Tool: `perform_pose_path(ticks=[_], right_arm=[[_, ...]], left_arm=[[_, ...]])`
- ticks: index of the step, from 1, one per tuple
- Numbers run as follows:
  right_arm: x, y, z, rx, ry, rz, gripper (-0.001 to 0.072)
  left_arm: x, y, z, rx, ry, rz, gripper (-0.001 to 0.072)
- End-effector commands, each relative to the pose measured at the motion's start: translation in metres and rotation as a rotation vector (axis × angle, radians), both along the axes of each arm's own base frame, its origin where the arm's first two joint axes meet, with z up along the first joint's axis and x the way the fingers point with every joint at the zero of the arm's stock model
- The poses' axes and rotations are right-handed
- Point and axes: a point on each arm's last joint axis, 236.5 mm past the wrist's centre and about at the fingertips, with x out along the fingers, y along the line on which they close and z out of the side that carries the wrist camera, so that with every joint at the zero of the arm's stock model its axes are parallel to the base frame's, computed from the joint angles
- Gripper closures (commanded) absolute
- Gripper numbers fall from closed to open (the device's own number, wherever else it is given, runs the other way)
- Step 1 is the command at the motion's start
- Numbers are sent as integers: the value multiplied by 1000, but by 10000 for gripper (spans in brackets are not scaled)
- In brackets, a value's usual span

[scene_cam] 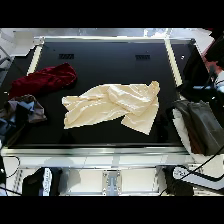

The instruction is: Fold the shirts.

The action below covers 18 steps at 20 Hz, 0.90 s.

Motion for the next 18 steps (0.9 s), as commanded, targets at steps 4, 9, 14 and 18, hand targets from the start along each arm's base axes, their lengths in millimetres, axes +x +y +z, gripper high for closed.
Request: perform_pose_path(ticks=[4,9,14,18], right_arm=[[-5,28,-88,140,130,13,228],[4,48,-113,121,149,36,231],[3,66,-121,117,165,73,277],[2,76,-121,117,168,97,336]], left_arm=[[-18,-13,-11,-60,-38,18,301],[-21,-21,-17,-81,-10,-7,301],[-35,-39,-62,-194,120,-26,301],[-41,-45,-87,-256,165,-17,301]])
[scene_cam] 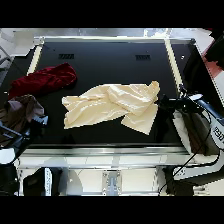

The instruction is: Fold the shirts.

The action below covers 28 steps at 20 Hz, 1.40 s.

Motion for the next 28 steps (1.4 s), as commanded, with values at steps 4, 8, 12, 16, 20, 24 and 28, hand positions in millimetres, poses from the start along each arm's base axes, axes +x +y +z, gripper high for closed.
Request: perform_pose_path(ticks=[4,8,12,16,20,24,28], right_arm=[[0,11,-1,3,2,23,699],[-1,19,9,44,-2,27,697],[-7,27,25,69,-12,60,697],[-5,27,44,57,-56,65,697],[-3,27,58,47,-91,67,697],[-2,27,71,37,-122,68,697],[-2,27,76,34,-134,69,697]], left_arm=[[-5,-8,-17,-61,37,3,301],[-12,-16,-43,-119,88,5,300],[-4,-17,-74,-251,126,74,299],[6,-34,-92,-248,141,-54,299],[1,-57,-123,-237,232,-169,300],[8,-51,-136,-214,252,-126,303],[26,-54,-131,-147,226,-159,364]])
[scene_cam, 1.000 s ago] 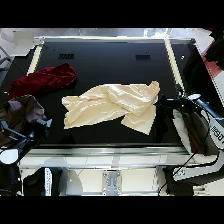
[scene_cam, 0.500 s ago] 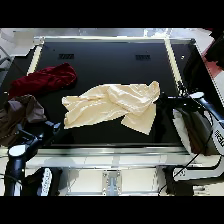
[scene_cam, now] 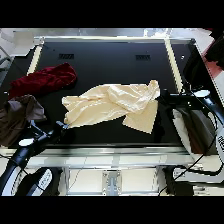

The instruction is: Fold the shirts.

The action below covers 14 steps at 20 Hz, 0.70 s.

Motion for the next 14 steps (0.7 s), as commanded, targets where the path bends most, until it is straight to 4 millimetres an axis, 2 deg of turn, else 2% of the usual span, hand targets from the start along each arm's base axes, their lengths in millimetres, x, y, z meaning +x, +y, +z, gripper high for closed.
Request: perform_pose_path(ticks=[1,4,6,8,9,11,12,14], right_arm=[[0,0,6,-3,-14,0,697],[1,0,10,-5,-23,0,698],[1,0,16,-10,-39,0,698],[1,-1,33,-22,-81,-1,698],[1,-2,45,-33,-110,-2,698],[-4,-4,75,-68,-185,1,698],[-8,-4,95,-84,-230,3,698],[-22,-1,137,-116,-329,14,698]], left_arm=[[16,-1,-2,60,-13,-20,364],[25,-14,-6,61,11,-73,379],[30,-18,-9,57,24,-88,689],[41,-18,3,57,-7,-91,694],[50,-16,16,59,-45,-88,694],[70,-13,58,74,-161,-86,694],[79,-10,84,87,-233,-78,695],[89,-1,152,126,-413,-54,695]])
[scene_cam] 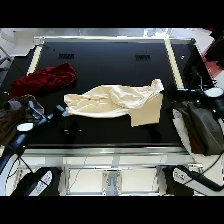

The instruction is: Fold the shirts.

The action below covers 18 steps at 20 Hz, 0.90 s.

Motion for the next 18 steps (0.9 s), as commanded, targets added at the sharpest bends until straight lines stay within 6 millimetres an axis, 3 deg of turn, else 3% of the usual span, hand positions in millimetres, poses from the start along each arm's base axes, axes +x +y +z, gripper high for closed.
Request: perform_pose_path(ticks=[1,3,5,9,11,13,15,17,18], right_arm=[[-25,5,70,-58,-165,19,698],[-55,18,126,-108,-296,59,698],[-92,29,197,-187,-479,74,699],[-192,38,364,-405,-912,-25,700],[-232,49,418,-455,-1065,-39,700],[-250,54,449,-479,-1145,-48,700],[-236,49,454,-475,-1138,-53,700],[-191,37,435,-447,-1037,-36,701],[-164,32,420,-421,-969,-15,700]], left_arm=[[13,10,109,45,-285,18,696],[-3,13,188,127,-491,10,697],[-31,19,268,253,-696,27,698],[-97,28,426,488,-1031,111,698],[-116,23,479,674,-1093,86,698],[-120,20,509,810,-1089,42,698],[-101,21,519,827,-1064,6,698],[-60,27,496,764,-970,-46,698],[-32,30,469,723,-882,-94,698]])
